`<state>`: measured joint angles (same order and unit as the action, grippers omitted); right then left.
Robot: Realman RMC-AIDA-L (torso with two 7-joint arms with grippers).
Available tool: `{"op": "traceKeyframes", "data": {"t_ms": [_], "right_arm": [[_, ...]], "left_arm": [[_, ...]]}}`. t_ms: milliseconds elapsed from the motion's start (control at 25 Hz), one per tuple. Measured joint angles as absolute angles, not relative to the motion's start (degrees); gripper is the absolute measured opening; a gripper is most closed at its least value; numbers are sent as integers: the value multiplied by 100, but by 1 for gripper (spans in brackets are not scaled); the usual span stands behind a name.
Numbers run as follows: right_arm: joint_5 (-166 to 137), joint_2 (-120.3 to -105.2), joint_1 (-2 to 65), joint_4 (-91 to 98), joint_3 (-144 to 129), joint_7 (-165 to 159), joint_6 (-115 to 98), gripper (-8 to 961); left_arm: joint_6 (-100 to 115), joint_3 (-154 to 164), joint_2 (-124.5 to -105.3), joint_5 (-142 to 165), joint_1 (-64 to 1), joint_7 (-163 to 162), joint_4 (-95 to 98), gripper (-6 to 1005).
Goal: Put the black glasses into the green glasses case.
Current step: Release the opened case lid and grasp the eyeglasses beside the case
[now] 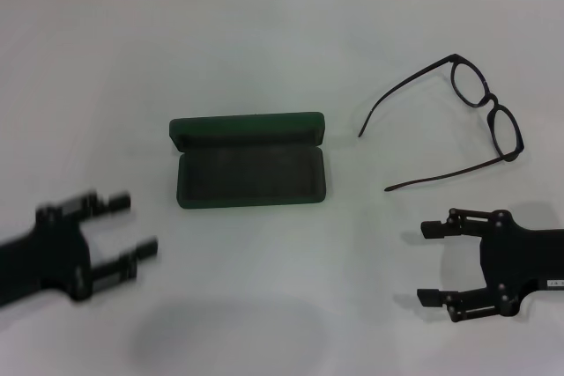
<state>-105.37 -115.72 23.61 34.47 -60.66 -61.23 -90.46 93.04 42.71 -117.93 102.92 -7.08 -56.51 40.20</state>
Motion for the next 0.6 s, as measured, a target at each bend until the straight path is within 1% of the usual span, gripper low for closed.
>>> {"op": "traceKeyframes", "data": {"t_ms": [160, 320, 480, 600], "right_arm": [[-10492, -11579, 2320, 3464, -5952, -6121, -9081, 857], [-10467, -11557, 2313, 3463, -5868, -6124, -9109, 858], [-10371, -11553, 2312, 3579, -5812, -6373, -9075, 858], [-10356, -11538, 2352, 4044, -5662, -7336, -9002, 857]], "left_arm": [[9328, 4266, -11818, 10711, -487, -5778, 3997, 698], [9365, 4282, -11941, 10812, -316, -5600, 4002, 697], [9427, 4284, -11957, 10843, -357, -5526, 3991, 697], [9607, 4281, -11951, 10852, -411, -5532, 4003, 697]]}}
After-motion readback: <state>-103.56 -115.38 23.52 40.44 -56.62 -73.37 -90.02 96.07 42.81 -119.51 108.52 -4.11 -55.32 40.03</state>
